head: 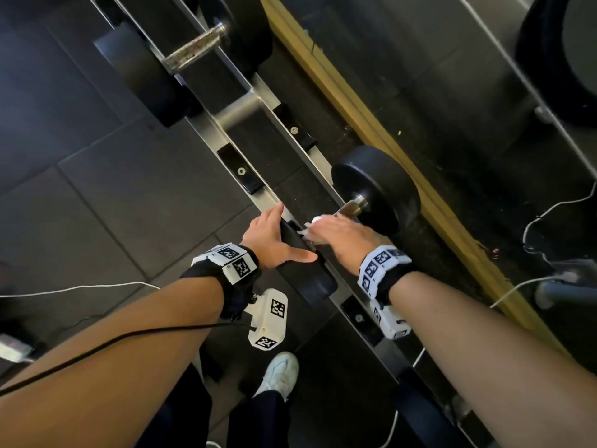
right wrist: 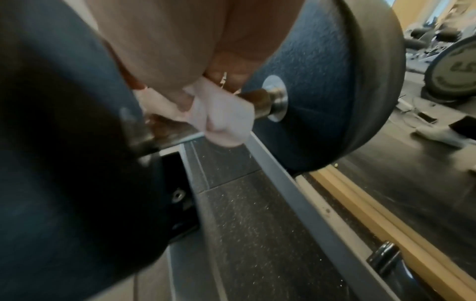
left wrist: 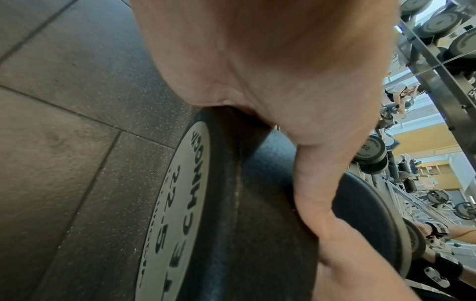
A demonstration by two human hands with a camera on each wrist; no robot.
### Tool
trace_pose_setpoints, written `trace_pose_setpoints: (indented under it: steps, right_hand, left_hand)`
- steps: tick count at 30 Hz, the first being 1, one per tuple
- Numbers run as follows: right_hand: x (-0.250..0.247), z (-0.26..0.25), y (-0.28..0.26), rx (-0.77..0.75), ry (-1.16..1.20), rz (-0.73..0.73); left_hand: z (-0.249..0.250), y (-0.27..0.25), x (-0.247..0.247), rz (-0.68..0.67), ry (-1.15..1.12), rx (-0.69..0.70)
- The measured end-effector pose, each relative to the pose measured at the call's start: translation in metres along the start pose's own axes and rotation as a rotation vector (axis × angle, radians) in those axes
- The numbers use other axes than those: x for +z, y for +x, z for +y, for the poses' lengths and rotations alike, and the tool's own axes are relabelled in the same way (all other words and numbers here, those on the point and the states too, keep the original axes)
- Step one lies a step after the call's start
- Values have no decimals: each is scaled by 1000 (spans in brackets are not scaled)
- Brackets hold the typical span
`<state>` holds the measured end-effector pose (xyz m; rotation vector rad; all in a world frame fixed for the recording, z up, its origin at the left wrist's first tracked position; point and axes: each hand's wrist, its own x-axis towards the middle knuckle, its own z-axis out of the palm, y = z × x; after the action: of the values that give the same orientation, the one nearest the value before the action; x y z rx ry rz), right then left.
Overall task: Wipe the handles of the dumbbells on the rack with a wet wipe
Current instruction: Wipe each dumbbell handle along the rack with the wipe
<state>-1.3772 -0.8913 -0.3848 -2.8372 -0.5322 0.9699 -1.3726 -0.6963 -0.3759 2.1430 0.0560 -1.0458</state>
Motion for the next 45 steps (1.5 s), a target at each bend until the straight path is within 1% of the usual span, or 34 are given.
trace_pose_setpoints:
  steps: [2, 3, 4, 5, 7, 9, 11, 13, 14, 15, 16, 17, 18, 20, 21, 22, 23, 25, 27, 28, 31, 32, 35, 37, 38, 39, 42, 43, 45]
  right_hand:
    - [-10, 11, 21, 130, -68, -88]
    - [-12, 17, 28, 156, -81, -84]
    - [-10, 21, 30, 147, -95, -55]
    - [-8, 24, 29, 108, -103, -30]
    - [-3, 25, 18, -6, -103, -3]
    - [1, 20, 6, -83, -32, 105]
    - [-7, 16, 0, -48, 95, 275]
    - [-20, 16, 1, -26, 201, 491]
    - [-25, 17, 3, -36, 212, 581]
    - [-29, 18, 6, -55, 193, 642]
    - [-30, 20, 9, -62, 153, 647]
    - [-28, 21, 12, -52, 111, 592]
    - [-23, 22, 16, -28, 65, 490]
    - [-10, 27, 19, -12, -83, 232]
    - [-3, 31, 21, -24, -139, 141]
    - [3, 35, 21, -33, -136, 96]
    - [7, 39, 20, -32, -70, 112]
    - [13, 38, 15, -3, 114, 242]
    - [17, 28, 6, 32, 238, 344]
    - [17, 24, 0, 44, 269, 359]
    - [7, 16, -14, 91, 365, 286]
    - [1, 17, -15, 93, 393, 290]
    - [-13, 19, -5, 64, 477, 426]
    - [-17, 19, 6, 54, 477, 462]
    - [-16, 20, 11, 48, 423, 437]
    - [-14, 21, 14, 40, 337, 375]
    - [-3, 30, 16, 11, 50, 71]
    - [-1, 34, 16, -2, 0, 9]
    - [-5, 38, 18, -41, -24, -13]
  left_hand:
    - [-1, 0, -1, -5, 2, 0]
    - [-1, 0, -1, -11, 2, -1]
    - [0, 0, -2, -17, 2, -2]
    - [0, 0, -2, -25, 2, -3]
    - [2, 0, -3, -39, 6, -7]
    - [4, -1, -4, -50, 6, -11]
    - [5, -2, -4, -57, -3, -11]
    - [5, -3, -5, -61, -13, -10]
    - [5, -3, -5, -63, -17, -10]
    - [5, -3, -5, -61, -21, -11]
    - [5, -3, -5, -57, -24, -10]
    - [5, -3, -5, -52, -29, -5]
    - [5, -3, -5, -49, -34, -1]
    - [5, -3, -5, -49, -36, 4]
    - [5, -2, -6, -52, -33, 4]
    - [4, -2, -6, -56, -30, 5]
    - [4, -2, -5, -56, -27, 9]
    - [3, -1, -5, -49, -14, 18]
    - [4, -1, -5, -49, -4, 17]
    - [4, -1, -5, -49, -4, 16]
    - [4, -1, -6, -58, -3, 12]
    - [4, -1, -6, -59, -6, 12]
    - [5, -1, -6, -56, -14, 16]
    - [5, -2, -6, -50, -11, 15]
    - [5, -2, -6, -51, -12, 14]
    - [5, -2, -6, -52, -16, 13]
    - [5, -2, -6, -58, -23, 13]
    - [5, -2, -6, -60, -22, 14]
    - [4, -1, -5, -59, -22, 15]
